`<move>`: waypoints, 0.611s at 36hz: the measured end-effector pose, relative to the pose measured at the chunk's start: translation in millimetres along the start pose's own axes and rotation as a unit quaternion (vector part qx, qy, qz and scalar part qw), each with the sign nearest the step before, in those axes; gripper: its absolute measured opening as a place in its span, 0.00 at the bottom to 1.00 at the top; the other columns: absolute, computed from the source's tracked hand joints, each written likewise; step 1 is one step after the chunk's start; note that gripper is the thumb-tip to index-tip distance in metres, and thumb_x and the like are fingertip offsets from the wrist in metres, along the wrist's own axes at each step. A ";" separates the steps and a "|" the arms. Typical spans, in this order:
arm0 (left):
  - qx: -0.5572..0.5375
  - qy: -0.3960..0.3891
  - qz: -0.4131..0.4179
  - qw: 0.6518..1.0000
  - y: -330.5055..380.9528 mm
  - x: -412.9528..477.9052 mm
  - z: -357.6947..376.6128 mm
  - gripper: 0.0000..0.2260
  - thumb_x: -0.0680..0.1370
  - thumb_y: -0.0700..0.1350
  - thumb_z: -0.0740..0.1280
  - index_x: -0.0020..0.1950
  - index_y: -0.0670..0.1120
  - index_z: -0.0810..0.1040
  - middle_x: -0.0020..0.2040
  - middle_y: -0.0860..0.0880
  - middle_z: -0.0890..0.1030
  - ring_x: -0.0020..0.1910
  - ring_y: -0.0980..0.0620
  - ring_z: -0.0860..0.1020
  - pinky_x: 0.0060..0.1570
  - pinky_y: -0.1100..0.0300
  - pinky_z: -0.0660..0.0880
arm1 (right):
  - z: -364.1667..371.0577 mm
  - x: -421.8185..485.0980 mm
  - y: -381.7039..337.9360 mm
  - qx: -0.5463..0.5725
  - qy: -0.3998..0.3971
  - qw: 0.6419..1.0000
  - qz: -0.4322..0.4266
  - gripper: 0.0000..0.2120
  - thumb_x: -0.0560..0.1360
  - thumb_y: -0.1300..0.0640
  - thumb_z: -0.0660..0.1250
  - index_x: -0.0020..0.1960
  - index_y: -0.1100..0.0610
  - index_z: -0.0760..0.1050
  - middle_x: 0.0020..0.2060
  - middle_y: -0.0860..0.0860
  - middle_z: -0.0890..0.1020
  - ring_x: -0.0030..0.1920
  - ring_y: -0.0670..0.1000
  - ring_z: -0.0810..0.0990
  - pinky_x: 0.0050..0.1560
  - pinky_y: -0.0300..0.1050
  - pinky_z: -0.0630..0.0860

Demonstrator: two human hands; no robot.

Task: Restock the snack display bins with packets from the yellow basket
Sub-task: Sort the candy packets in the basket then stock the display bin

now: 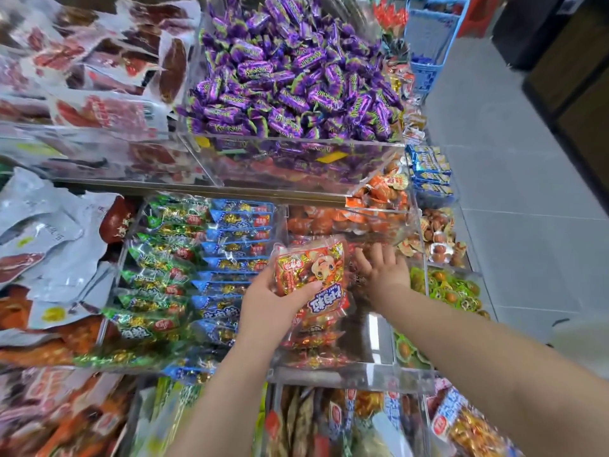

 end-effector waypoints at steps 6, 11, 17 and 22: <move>-0.012 0.005 -0.017 1.000 -2.2 3.1 -2.9 0.29 0.64 0.52 0.80 0.63 0.58 0.75 0.46 0.60 0.84 0.44 0.59 0.83 0.37 0.61 0.81 | -11.7 20.8 -3.2 -0.099 0.044 0.993 -0.036 0.51 0.69 0.41 0.67 0.75 0.50 0.33 0.72 0.57 0.48 0.71 0.63 0.52 0.69 0.62 0.54; -0.028 0.019 -0.024 0.999 -6.0 3.7 -8.6 0.30 0.64 0.52 0.79 0.64 0.59 0.75 0.47 0.58 0.85 0.46 0.55 0.84 0.45 0.52 0.82 | -9.3 16.1 -1.0 -0.050 0.053 0.997 -0.019 0.49 0.71 0.42 0.66 0.75 0.49 0.32 0.73 0.53 0.48 0.70 0.61 0.54 0.70 0.58 0.54; -0.077 0.039 -0.013 0.996 -1.1 1.9 -14.2 0.25 0.67 0.48 0.78 0.62 0.53 0.76 0.41 0.60 0.85 0.38 0.61 0.83 0.27 0.69 0.75 | -4.0 -7.8 4.4 0.066 0.032 0.997 0.036 0.41 0.76 0.50 0.60 0.75 0.51 0.33 0.75 0.57 0.44 0.74 0.63 0.42 0.72 0.60 0.44; -0.088 0.037 -0.008 0.995 0.3 1.2 -15.6 0.17 0.68 0.47 0.78 0.54 0.55 0.79 0.41 0.60 0.85 0.37 0.61 0.83 0.26 0.69 0.74 | -9.2 -32.3 -1.8 0.155 0.078 0.984 0.028 0.24 0.71 0.60 0.63 0.65 0.56 0.61 0.63 0.58 0.65 0.64 0.59 0.64 0.61 0.51 0.67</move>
Point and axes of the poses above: each hand's wrist, its own x-axis towards the middle knuckle, its own z-axis out of the palm, y = z × x, the point moved 6 cm from there along x, towards the middle knuckle
